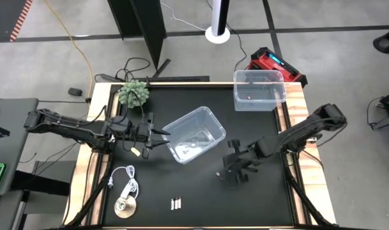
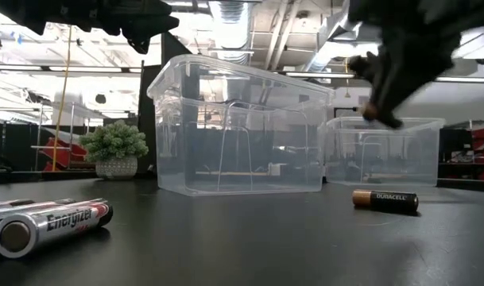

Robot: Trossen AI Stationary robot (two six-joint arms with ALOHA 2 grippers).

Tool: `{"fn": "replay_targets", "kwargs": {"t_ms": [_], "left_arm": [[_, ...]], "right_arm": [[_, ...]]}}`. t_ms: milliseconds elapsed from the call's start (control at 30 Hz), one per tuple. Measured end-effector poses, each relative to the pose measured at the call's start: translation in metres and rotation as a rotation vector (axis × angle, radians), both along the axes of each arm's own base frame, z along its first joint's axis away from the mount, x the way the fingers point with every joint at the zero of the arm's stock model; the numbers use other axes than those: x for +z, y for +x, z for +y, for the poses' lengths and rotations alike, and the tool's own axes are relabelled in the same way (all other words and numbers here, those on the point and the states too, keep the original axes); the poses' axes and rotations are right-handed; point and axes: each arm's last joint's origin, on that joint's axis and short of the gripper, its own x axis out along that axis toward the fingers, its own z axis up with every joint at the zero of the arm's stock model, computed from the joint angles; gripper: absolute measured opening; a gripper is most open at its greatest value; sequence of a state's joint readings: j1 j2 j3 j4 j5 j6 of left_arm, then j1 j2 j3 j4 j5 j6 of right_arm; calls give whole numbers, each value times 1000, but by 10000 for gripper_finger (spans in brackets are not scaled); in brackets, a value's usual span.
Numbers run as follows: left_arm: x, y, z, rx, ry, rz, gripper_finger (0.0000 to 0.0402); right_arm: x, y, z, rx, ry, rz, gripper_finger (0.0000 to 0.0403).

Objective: Sort batteries
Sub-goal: Put the right black battery into the top transparent bin

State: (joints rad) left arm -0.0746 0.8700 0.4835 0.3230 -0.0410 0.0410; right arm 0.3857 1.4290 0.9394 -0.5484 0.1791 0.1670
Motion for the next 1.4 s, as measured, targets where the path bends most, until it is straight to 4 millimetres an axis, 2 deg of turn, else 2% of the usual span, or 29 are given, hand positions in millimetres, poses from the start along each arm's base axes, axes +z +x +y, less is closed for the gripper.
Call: {"fn": "replay_targets", "kwargs": {"t_ms": [200,367,733,1133,1400], "left_arm": [[0,0,0,0,2,0,136],[-1,0,-1,-3,0,6,136],[-2,0,-1,-7,2,20,137],[-3,0,-2,-9,2,36,137],[-3,0,-2,-8,1,36,137]], "right_arm": [[37,-8,-4,47,38,-211,15],[59,-16,-12,64,34,-332,15],[86,-23,-44,-60,22,-486,15],[91,-22,-107,-559,-124,-543,15],[93,-39,-160,-986,-330,-542,15]]}}
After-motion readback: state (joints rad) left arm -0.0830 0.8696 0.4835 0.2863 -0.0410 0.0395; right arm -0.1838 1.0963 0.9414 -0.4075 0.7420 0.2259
